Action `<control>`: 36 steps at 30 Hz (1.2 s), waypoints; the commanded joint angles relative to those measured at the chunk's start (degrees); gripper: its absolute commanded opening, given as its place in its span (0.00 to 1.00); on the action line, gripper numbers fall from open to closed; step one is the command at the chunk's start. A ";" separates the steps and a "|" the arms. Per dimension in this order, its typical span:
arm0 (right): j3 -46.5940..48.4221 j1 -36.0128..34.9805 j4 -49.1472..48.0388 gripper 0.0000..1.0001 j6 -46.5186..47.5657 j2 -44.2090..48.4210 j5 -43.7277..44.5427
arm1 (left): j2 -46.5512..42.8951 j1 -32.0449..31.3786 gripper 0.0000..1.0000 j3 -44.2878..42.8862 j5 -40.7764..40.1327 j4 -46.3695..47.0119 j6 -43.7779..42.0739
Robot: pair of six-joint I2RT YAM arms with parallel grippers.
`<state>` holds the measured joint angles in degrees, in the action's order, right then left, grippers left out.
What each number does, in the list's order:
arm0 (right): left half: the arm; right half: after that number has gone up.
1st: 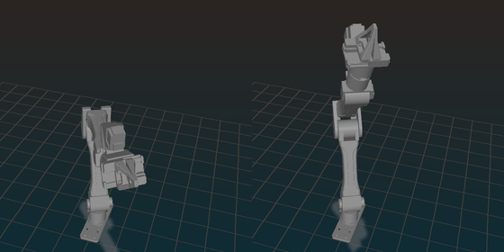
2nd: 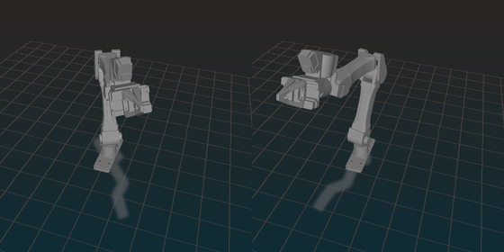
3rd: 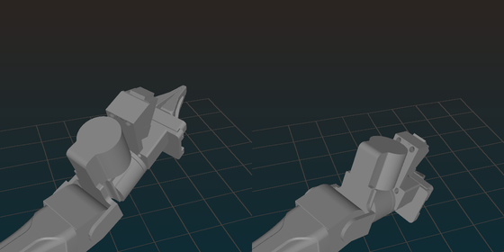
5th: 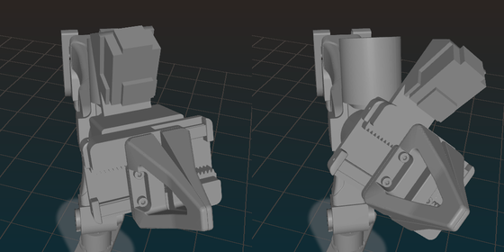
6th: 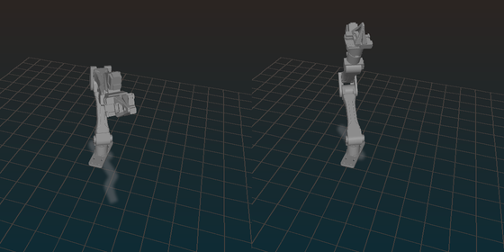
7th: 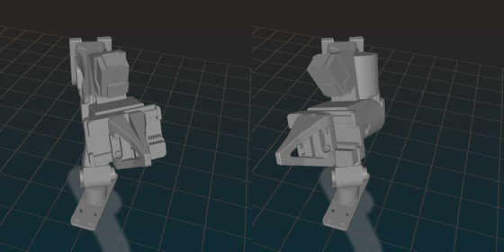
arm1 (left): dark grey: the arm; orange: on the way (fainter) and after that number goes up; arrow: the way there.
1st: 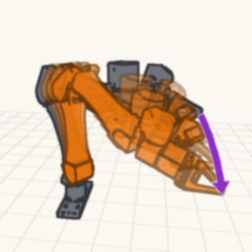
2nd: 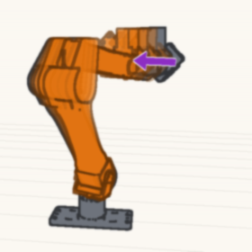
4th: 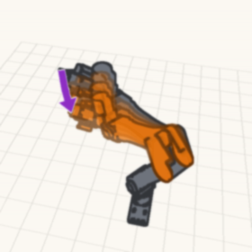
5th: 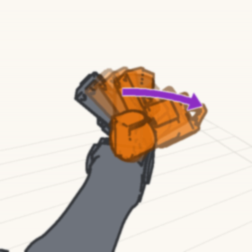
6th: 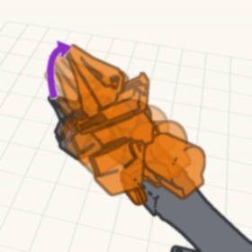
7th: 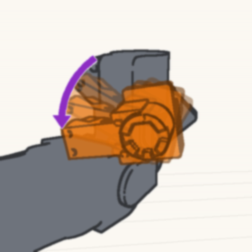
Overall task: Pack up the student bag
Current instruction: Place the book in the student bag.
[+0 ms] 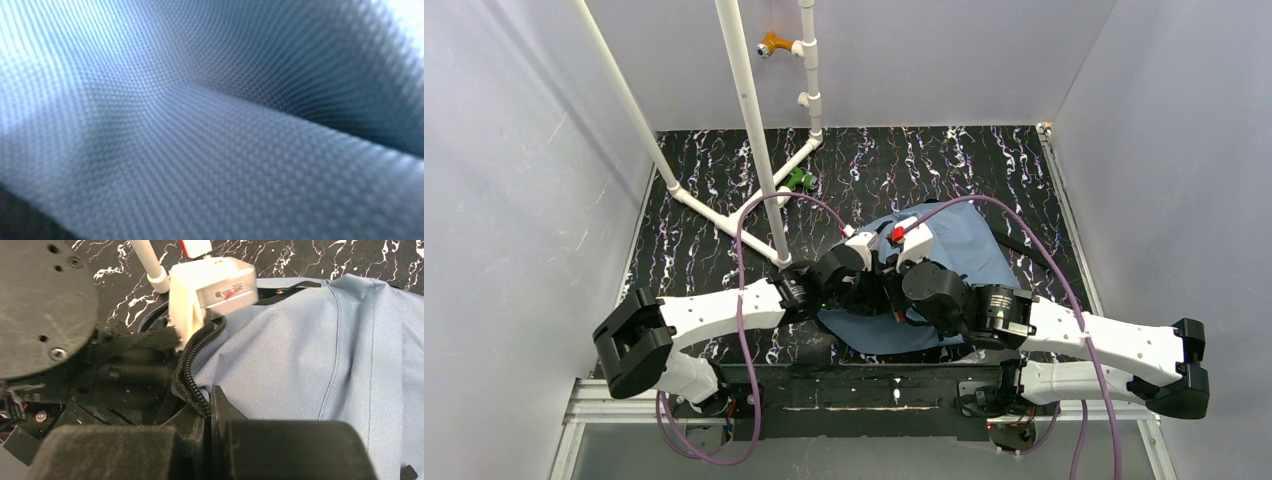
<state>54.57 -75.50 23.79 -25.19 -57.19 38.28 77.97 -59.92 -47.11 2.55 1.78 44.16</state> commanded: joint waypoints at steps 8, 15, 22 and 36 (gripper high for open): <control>-0.16 -0.61 -7.17 0.01 -2.17 2.32 -0.47 | 1.82 0.49 0.31 -2.95 -4.26 9.31 2.60; -0.23 -0.61 -6.57 0.01 -2.48 1.95 -1.17 | -5.39 4.73 0.71 5.82 1.07 7.98 0.23; -0.98 -0.61 -6.79 0.05 -2.74 1.84 -0.27 | -7.07 6.01 0.68 8.89 7.57 -0.65 -0.69; 4.86 1.31 0.29 0.71 -3.67 -11.27 -7.83 | -20.09 2.68 0.52 19.28 14.35 2.44 -1.67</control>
<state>55.07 -75.35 22.00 -28.40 -66.15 33.98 62.37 -55.83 -29.91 14.06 4.32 43.44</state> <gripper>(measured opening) 0.614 0.525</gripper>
